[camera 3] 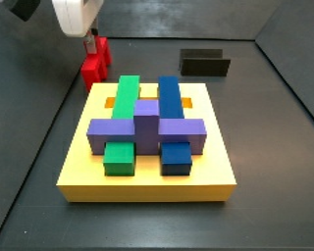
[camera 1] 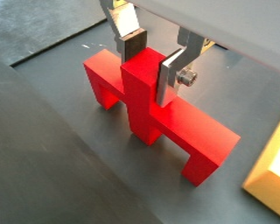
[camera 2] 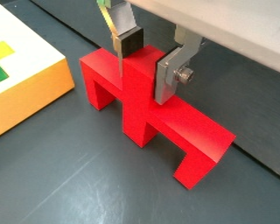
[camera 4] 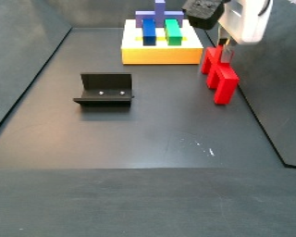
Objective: Pick up the red object. Move up. Move to above the board. Insert the red object.
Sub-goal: Move up, then move to above the board.
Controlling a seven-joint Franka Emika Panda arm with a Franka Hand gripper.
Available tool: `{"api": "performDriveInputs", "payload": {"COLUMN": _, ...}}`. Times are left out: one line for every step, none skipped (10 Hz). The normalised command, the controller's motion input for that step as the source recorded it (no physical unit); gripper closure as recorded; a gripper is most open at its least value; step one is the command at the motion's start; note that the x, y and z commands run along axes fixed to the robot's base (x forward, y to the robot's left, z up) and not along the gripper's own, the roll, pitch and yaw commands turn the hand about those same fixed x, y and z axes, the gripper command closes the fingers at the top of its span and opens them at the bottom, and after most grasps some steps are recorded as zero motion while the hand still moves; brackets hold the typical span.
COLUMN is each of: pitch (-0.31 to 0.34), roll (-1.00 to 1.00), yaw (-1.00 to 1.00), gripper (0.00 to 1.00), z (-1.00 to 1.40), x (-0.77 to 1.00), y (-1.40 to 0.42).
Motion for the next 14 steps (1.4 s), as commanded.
{"api": "performDriveInputs", "payload": {"pitch": -0.011, "roll": -0.01, "yaw": 0.01, "gripper": 1.00, "z": 0.85, "x": 0.07, "y": -0.09}}
{"api": "performDriveInputs", "payload": {"pitch": 0.060, "roll": -0.03, "yaw": 0.03, "gripper": 1.00, "z": 0.64, "x": 0.00, "y": -0.09}}
{"api": "performDriveInputs", "payload": {"pitch": 0.061, "roll": -0.05, "yaw": 0.02, "gripper": 1.00, "z": 0.46, "x": 0.00, "y": -0.07}}
{"api": "performDriveInputs", "payload": {"pitch": 0.000, "roll": 0.00, "yaw": 0.00, "gripper": 1.00, "z": 1.40, "x": 0.00, "y": 0.00}}
{"api": "performDriveInputs", "payload": {"pitch": 0.033, "roll": -0.01, "yaw": 0.00, "gripper": 1.00, "z": 1.40, "x": -0.02, "y": 0.01}}
{"api": "performDriveInputs", "payload": {"pitch": 0.033, "roll": -0.04, "yaw": -0.01, "gripper": 1.00, "z": 1.40, "x": -0.08, "y": -0.01}}
{"api": "performDriveInputs", "payload": {"pitch": 0.004, "roll": -0.06, "yaw": -0.01, "gripper": 1.00, "z": 1.40, "x": -0.07, "y": 0.00}}
{"api": "performDriveInputs", "payload": {"pitch": 0.037, "roll": -0.05, "yaw": -0.01, "gripper": 1.00, "z": 1.40, "x": 0.02, "y": 0.01}}
{"api": "performDriveInputs", "payload": {"pitch": 0.123, "roll": -0.05, "yaw": -0.01, "gripper": 1.00, "z": 0.44, "x": 0.05, "y": 0.00}}
{"api": "performDriveInputs", "payload": {"pitch": 0.116, "roll": -0.06, "yaw": -0.01, "gripper": 1.00, "z": 0.18, "x": 0.06, "y": 0.00}}
{"api": "performDriveInputs", "payload": {"pitch": 0.047, "roll": -0.03, "yaw": 1.00, "gripper": 1.00, "z": 0.23, "x": 1.03, "y": -1.40}}
{"api": "performDriveInputs", "payload": {"pitch": 0.050, "roll": -0.01, "yaw": 1.00, "gripper": 1.00, "z": 0.23, "x": 1.03, "y": -1.40}}
{"api": "performDriveInputs", "payload": {"pitch": 0.063, "roll": -0.01, "yaw": 1.00, "gripper": 1.00, "z": 0.21, "x": 1.09, "y": -1.40}}
{"api": "performDriveInputs", "payload": {"pitch": 0.066, "roll": -0.02, "yaw": 1.00, "gripper": 1.00, "z": 0.24, "x": 1.14, "y": -1.40}}
